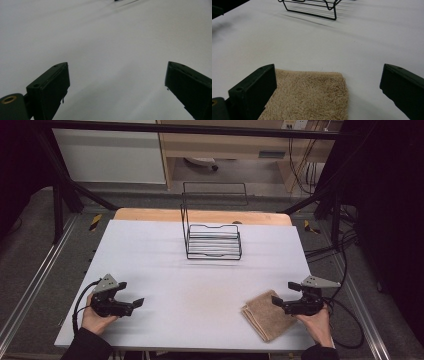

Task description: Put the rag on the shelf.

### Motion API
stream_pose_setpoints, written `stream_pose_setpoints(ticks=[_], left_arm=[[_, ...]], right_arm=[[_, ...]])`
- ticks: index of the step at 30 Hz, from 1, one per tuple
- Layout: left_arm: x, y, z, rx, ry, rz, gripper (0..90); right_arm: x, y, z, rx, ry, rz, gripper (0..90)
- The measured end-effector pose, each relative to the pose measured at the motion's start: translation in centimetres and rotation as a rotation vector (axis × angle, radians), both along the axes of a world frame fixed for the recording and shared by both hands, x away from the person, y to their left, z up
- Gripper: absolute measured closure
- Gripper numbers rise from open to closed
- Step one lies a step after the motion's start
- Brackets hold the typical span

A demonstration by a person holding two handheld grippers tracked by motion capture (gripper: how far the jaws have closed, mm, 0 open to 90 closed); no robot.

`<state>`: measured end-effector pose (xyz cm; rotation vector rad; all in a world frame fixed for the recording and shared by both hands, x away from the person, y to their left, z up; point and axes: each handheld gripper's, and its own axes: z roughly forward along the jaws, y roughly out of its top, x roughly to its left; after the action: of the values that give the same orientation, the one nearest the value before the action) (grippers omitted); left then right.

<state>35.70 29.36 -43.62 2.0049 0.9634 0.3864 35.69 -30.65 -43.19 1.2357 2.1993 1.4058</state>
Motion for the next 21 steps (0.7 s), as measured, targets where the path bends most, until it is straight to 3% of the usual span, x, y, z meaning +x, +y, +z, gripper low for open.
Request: stream_pose_setpoints(ticks=[12, 21], left_arm=[[-0.2, 0.0, 0.0, 0.005, -0.005, 0.007, 6.4], [-0.3, 0.0, 0.1, 0.010, -0.006, 0.018, 6.4]], right_arm=[[-0.1, 0.6, -0.1, -0.050, 0.023, -0.002, 1.8], [-0.2, 2.5, 0.4, -0.089, 0.011, 0.029, 3.9]])
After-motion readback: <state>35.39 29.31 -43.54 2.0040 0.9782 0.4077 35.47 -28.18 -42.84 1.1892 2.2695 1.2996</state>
